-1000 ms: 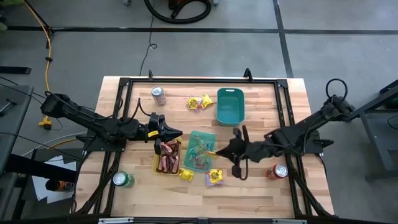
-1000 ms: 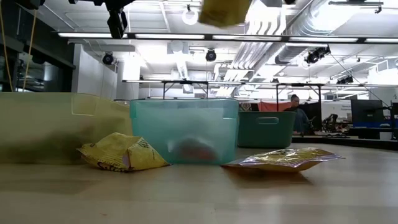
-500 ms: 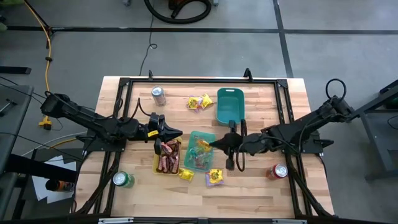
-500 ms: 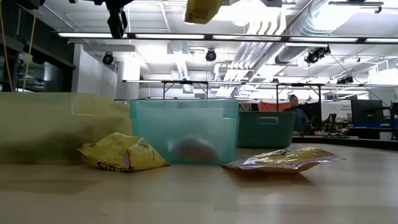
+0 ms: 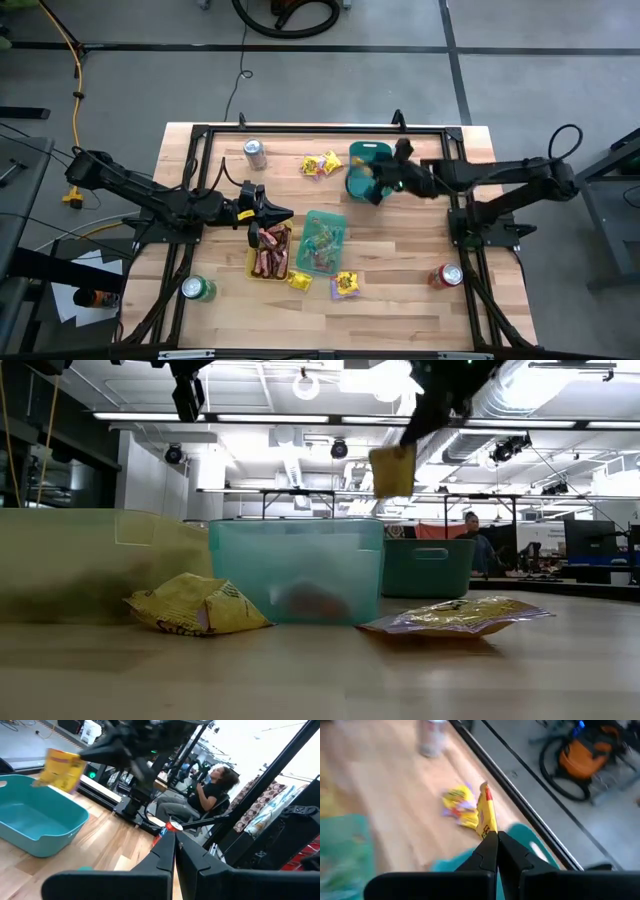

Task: Sort candy
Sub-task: Put the yellow candy into the blue bin

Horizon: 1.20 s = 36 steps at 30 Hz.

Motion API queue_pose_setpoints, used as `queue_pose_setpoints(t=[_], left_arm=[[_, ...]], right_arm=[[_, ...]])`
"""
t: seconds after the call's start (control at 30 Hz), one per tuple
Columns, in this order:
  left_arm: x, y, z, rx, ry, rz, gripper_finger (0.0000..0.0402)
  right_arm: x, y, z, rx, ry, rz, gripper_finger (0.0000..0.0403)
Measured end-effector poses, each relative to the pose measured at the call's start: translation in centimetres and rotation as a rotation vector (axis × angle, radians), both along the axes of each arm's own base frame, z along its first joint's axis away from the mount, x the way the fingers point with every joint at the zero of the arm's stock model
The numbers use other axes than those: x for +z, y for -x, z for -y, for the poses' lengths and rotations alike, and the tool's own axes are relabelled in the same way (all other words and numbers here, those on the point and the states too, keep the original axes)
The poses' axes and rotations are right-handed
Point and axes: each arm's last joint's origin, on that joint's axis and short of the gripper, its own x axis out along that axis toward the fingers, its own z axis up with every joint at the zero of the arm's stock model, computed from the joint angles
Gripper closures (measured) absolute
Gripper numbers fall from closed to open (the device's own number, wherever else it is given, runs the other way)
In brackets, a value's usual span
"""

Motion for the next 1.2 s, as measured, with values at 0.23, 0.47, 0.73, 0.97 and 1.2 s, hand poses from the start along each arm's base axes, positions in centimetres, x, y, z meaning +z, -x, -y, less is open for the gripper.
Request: queue_pose_setpoints(t=[0.23,0.47,0.73,0.97,1.2], left_arm=[[0.0,0.0,0.0,0.0,0.001,-0.001,0.0401],[0.0,0.0,-0.1,0.019,0.001,-0.001,0.0401],[-0.1,0.0,-0.1,0.046,-0.002,-0.009,0.0401],[-0.1,0.0,-0.1,0.046,-0.002,-0.009,0.0401],[-0.1,0.0,-0.1,0.045,-0.003,-0.011,0.0401]], right_arm=[[-1.0,0.7,4.9,-0.159,-0.068,-0.009,0.0403],[-1.1,1.3,6.8,-0.235,-0.173,0.051,0.0403],[-1.2,1.4,7.2,-0.204,-0.231,0.062,0.0393],[-1.3,1.5,7.1,-0.226,-0.253,0.067,0.03],[-1.2,0.9,6.3,-0.079,-0.492,0.143,0.0227]])
